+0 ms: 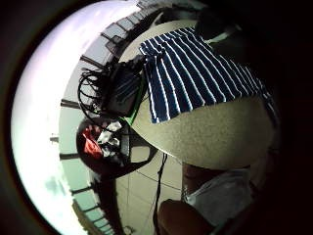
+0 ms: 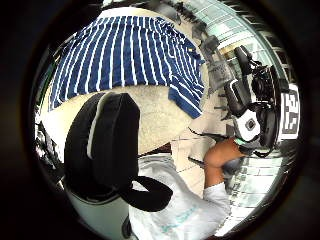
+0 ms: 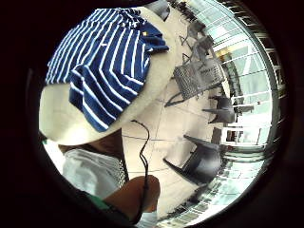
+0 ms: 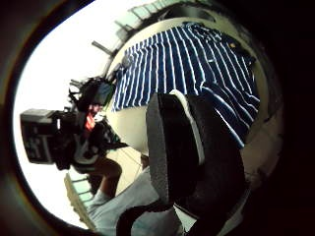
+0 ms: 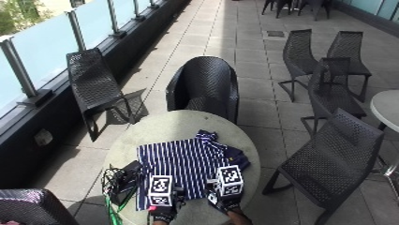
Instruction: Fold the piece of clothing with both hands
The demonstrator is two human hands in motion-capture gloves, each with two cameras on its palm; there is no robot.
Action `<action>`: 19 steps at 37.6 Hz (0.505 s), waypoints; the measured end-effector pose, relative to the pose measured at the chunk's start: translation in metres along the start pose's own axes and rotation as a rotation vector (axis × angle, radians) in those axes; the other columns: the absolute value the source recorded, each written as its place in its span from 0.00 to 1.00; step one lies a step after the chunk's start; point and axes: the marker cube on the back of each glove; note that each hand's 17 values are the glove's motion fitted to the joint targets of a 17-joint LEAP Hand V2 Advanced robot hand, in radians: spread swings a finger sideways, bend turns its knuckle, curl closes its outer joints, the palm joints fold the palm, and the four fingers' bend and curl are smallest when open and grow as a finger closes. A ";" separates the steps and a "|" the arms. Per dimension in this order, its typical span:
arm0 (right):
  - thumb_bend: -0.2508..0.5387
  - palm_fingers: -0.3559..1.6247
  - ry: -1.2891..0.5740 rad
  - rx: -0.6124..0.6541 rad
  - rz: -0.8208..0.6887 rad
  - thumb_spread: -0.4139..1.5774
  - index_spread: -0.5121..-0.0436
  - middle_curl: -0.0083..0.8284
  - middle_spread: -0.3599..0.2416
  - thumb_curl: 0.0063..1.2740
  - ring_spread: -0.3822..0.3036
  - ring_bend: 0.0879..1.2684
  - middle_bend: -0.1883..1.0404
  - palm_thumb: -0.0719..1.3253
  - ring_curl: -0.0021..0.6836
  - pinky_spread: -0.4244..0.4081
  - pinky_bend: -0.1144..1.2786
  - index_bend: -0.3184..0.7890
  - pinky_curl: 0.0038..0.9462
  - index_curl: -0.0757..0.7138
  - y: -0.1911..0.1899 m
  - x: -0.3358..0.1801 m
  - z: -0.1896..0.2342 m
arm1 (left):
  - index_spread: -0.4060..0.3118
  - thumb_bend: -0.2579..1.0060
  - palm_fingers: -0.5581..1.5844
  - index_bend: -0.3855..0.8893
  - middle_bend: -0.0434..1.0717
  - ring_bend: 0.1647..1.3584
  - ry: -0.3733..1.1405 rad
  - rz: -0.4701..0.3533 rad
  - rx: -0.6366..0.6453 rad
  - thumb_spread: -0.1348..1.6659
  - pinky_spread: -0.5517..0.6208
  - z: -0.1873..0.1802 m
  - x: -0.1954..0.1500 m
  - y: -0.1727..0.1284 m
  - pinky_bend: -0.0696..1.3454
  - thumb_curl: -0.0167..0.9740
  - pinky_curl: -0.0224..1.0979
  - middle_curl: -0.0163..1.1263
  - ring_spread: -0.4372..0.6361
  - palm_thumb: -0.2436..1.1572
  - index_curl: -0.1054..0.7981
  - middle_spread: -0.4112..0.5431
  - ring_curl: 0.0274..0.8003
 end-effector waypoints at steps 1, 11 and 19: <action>0.51 0.24 0.002 -0.001 -0.003 0.85 0.28 0.29 0.56 0.11 0.77 0.14 0.33 0.28 0.23 0.82 0.35 0.43 0.26 0.36 0.001 0.000 0.000 | 0.43 0.25 0.45 0.41 0.20 0.30 -0.002 -0.001 -0.001 0.77 0.76 0.000 0.000 0.000 0.42 0.17 0.23 0.24 0.54 0.31 0.36 0.41 0.29; 0.45 0.24 0.011 -0.005 -0.001 0.87 0.28 0.33 0.56 0.13 0.78 0.15 0.33 0.28 0.27 0.82 0.36 0.42 0.29 0.39 0.007 0.017 0.005 | 0.43 0.22 0.44 0.41 0.20 0.31 -0.041 -0.048 0.034 0.78 0.76 0.004 -0.009 0.003 0.43 0.20 0.25 0.26 0.54 0.32 0.39 0.42 0.32; 0.34 0.22 0.055 -0.108 0.054 0.79 0.29 0.34 0.59 0.15 0.78 0.18 0.30 0.26 0.31 0.80 0.44 0.36 0.34 0.37 -0.005 0.039 0.049 | 0.50 0.21 0.42 0.36 0.20 0.34 -0.144 -0.090 -0.060 0.74 0.73 0.059 -0.010 -0.019 0.48 0.24 0.28 0.28 0.55 0.35 0.37 0.44 0.34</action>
